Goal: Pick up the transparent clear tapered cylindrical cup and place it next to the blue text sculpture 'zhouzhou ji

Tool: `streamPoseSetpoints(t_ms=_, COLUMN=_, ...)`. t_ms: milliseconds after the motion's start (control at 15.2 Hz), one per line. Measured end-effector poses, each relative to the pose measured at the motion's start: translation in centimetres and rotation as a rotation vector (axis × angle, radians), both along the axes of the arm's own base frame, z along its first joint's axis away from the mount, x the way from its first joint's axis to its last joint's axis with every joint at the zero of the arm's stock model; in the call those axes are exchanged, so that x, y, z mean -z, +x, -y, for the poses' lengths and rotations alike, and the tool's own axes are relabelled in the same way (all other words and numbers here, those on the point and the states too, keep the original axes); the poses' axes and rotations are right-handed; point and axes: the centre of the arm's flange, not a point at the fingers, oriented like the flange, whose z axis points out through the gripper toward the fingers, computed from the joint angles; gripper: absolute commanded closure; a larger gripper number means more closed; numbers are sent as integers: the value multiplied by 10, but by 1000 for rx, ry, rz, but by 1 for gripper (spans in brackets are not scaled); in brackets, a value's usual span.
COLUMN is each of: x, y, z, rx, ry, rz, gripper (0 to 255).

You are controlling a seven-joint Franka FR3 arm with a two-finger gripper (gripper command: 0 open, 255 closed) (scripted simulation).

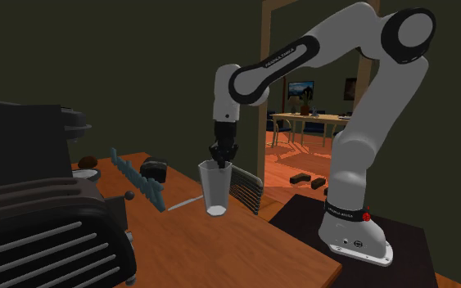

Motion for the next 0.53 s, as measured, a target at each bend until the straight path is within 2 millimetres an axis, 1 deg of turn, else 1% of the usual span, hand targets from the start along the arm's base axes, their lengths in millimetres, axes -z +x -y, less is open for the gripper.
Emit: streamPoseSetpoints(t_ms=528, x=-42, y=-1, z=0, rx=0, ry=0, rz=0, gripper=255)
